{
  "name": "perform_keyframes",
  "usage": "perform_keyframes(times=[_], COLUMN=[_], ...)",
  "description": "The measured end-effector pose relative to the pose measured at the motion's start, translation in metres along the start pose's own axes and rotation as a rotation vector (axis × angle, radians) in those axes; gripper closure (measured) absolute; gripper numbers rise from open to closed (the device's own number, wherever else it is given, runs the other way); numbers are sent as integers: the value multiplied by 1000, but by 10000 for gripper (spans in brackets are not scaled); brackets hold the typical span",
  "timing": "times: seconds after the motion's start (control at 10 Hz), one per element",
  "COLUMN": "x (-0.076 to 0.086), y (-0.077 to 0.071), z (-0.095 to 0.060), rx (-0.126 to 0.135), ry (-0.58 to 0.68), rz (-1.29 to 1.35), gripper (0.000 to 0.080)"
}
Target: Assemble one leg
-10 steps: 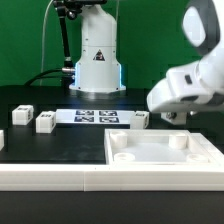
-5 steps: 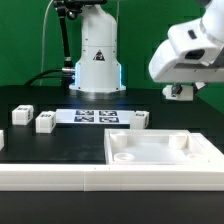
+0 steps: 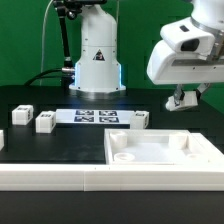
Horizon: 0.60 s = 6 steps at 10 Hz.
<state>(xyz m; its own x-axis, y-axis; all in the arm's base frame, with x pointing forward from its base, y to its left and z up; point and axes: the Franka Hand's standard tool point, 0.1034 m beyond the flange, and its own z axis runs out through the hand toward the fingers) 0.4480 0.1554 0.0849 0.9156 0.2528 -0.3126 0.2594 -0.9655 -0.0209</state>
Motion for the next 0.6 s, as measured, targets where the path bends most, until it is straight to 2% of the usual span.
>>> perform_keyframes(times=[0.1, 0.3, 0.4, 0.6], x=[14, 19, 28, 29], y=[12, 30, 28, 28], z=[-17, -44, -45, -42], rx=[2, 0, 0, 0], ry=[93, 169, 260, 382], rz=[-16, -10, -12, -13], gripper=[508, 508, 508, 508])
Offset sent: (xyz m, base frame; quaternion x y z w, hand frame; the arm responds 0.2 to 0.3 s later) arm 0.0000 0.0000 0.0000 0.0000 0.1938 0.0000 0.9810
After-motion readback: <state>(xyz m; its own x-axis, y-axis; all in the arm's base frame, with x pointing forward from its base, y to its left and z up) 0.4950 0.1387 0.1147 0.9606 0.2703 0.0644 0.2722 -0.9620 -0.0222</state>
